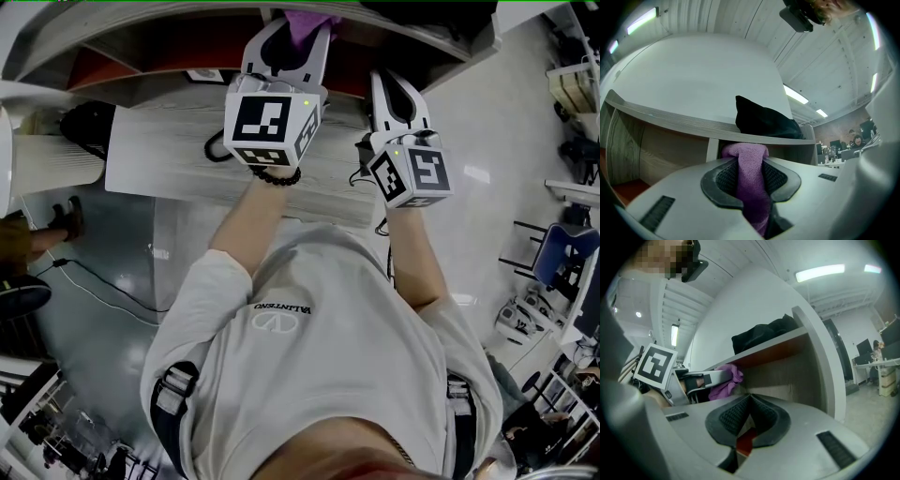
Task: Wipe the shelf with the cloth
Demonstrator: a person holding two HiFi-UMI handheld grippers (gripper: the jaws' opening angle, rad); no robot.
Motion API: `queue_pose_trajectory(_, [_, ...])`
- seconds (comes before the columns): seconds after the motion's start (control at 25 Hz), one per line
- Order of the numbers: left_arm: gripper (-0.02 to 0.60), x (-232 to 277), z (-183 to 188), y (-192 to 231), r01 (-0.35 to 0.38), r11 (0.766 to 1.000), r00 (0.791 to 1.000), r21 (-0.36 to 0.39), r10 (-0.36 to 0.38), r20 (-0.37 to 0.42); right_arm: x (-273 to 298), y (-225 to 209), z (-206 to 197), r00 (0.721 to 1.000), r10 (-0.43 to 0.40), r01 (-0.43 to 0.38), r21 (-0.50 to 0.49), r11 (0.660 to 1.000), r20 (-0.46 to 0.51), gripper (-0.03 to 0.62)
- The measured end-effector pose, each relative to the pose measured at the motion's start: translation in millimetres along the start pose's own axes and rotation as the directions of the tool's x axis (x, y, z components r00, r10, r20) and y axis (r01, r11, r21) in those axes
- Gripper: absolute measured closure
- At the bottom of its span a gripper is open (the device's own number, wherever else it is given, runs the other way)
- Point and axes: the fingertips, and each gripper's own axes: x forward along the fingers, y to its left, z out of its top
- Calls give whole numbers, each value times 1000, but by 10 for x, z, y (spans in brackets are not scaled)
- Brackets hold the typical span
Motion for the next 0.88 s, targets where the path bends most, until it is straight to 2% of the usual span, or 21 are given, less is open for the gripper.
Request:
queue_pose_trajectory(0.36, [485,-57,-18,97,-19,1000,1000,-17,19,9,53,39,-47,1000,-9,9,-1,1000,-14,592])
queue_pose_trajectory(0.88, [485,-121,-336,154,-41,999,998,-25,40,-51,79,3,-134,999,-21,21,1,1000,-35,592])
